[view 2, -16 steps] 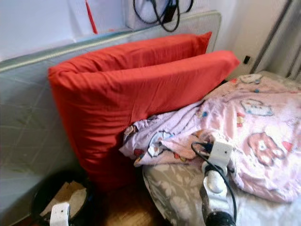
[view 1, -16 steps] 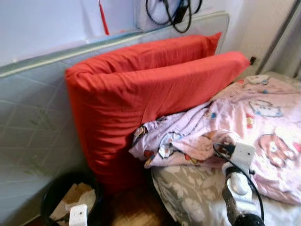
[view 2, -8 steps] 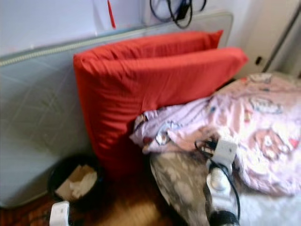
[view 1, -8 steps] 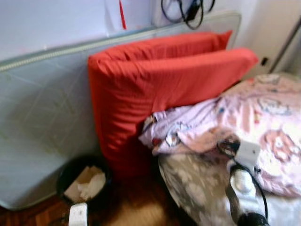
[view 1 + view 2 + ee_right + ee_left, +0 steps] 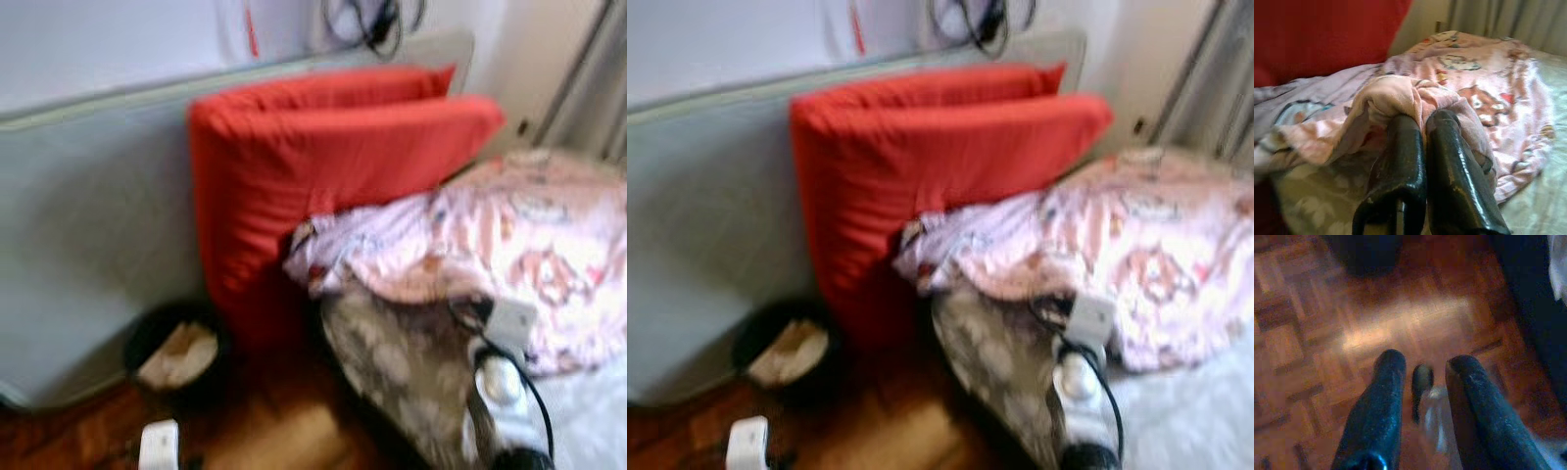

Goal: Clean up the room

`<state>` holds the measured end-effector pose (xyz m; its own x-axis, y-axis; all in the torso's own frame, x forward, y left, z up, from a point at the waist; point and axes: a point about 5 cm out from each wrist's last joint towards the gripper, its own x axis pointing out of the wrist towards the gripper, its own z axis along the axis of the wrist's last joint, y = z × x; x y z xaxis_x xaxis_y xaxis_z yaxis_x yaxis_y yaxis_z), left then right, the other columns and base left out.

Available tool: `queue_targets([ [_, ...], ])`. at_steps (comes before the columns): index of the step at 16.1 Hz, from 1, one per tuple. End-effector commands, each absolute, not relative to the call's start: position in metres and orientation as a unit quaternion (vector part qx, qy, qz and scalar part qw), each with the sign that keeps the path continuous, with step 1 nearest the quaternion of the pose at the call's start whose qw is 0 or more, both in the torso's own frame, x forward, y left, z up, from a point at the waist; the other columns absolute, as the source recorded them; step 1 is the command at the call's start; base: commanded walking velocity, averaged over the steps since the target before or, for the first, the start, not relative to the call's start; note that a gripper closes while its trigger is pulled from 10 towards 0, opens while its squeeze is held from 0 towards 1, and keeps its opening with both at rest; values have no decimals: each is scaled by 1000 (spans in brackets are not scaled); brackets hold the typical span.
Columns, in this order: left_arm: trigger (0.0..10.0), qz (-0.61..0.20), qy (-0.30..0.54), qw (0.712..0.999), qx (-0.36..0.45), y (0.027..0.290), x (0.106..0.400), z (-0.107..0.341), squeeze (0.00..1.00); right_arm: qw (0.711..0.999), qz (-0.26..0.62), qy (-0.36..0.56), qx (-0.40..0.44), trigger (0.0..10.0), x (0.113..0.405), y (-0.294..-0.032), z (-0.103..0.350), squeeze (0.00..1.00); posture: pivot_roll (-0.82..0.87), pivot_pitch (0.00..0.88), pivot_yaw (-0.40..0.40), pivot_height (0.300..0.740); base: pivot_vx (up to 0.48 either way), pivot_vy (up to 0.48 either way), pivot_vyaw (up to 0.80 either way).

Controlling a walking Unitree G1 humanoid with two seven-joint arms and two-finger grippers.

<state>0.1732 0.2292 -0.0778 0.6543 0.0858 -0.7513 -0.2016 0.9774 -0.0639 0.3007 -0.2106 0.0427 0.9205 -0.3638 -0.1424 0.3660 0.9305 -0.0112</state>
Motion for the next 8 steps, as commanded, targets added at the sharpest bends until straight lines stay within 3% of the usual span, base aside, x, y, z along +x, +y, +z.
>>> queue_targets([
  [1,10000,76,416,904,-65,228,170,-80,0,980,-177,84,9,10000,297,-210,38,0,42,6,1,740,-270,0,0],
  [2,10000,75,417,903,-65,228,169,-80,0,982,-168,89,9,10000,297,-207,37,0,41,2,1,740,-270,0,0],
  [8,10000,68,427,900,-56,228,166,-82,0,979,-177,98,2,10000,291,-215,34,0,32,0,3,740,0,0,0],
])
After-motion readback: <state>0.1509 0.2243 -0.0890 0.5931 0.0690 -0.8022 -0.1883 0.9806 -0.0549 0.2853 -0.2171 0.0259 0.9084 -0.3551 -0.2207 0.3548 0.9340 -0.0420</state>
